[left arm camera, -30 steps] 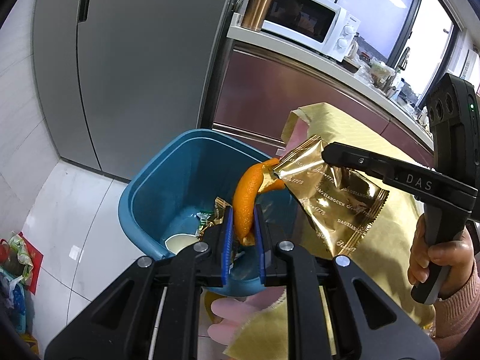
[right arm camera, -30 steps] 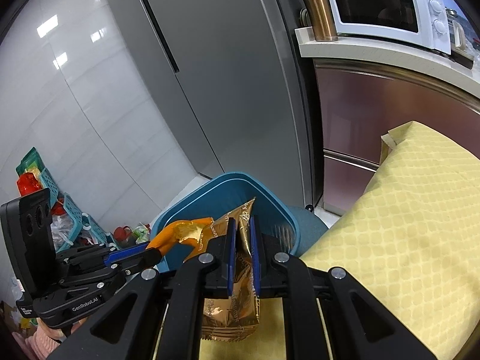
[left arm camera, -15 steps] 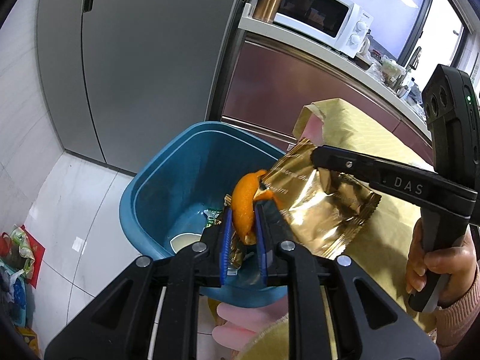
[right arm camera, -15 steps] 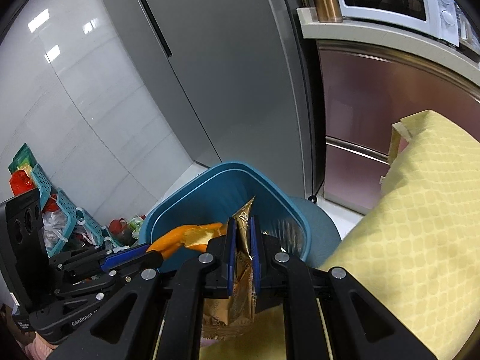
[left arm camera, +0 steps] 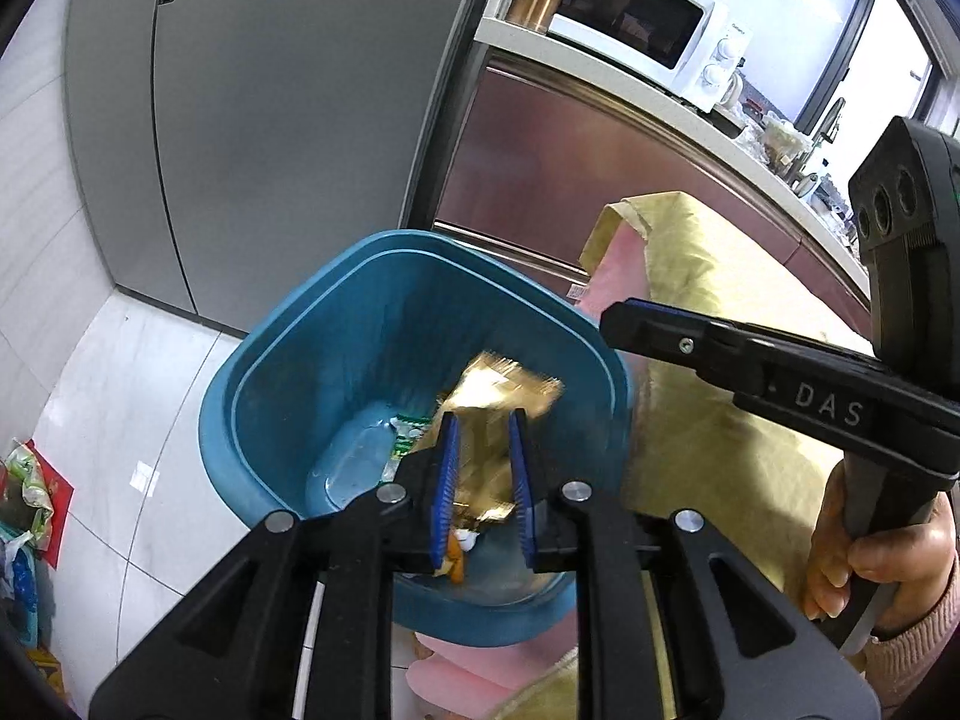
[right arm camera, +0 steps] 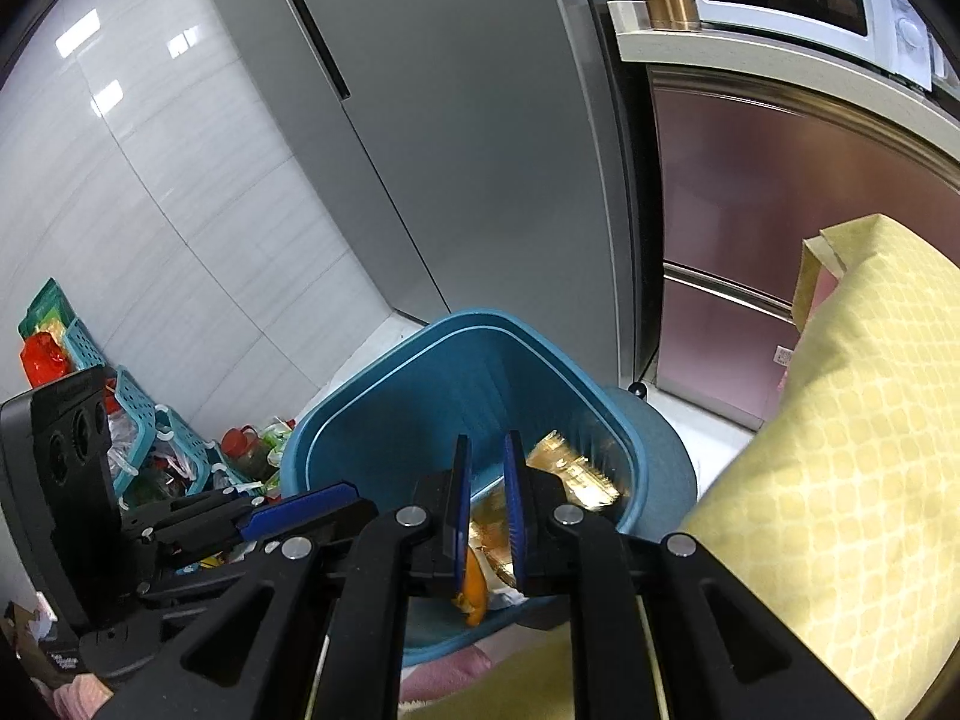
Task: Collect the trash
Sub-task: 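Open both tools to drop the orange peel and gold wrapper into the wastebasket, then move both open tools back to the foam nets and orange peel on the table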
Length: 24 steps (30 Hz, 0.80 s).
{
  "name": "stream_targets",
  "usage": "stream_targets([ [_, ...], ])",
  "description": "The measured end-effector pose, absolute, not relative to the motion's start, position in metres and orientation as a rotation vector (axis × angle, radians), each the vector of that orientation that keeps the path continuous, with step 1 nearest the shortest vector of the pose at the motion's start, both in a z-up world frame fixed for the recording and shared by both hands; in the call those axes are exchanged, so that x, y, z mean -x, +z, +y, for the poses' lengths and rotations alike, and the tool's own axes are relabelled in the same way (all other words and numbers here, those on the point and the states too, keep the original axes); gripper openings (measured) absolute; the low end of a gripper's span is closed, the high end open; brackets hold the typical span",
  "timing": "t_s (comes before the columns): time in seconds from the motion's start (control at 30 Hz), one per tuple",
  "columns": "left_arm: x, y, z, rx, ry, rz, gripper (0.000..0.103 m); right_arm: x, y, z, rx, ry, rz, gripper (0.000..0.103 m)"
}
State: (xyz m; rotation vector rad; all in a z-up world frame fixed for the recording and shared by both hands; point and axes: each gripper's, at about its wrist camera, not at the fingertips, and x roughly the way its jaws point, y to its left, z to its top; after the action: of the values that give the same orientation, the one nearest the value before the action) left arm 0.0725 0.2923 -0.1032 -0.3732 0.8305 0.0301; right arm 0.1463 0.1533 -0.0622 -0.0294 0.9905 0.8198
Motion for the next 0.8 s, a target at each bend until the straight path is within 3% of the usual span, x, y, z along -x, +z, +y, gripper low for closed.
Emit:
stream_targets([
  [0.27,-0.062,-0.089,0.282,0.371,-0.020,0.785,0.016,-0.132,-0.047,0.122,0.021,0.840,0.954,0.017],
  [0.37,-0.057,-0.080,0.272,0.366,-0.052,0.760,0.024,-0.121,-0.036,0.105,0.024,0.845,0.923,0.023],
  [0.6,-0.052,-0.066,0.228,0.329,-0.174,0.734,0.032,-0.098,-0.008,0.049,0.010,0.812,0.834,0.034],
  [0.8,-0.059,-0.058,0.173,0.290,-0.305,0.739,0.032,-0.083,0.008,-0.017,-0.037,0.696,0.779,0.035],
])
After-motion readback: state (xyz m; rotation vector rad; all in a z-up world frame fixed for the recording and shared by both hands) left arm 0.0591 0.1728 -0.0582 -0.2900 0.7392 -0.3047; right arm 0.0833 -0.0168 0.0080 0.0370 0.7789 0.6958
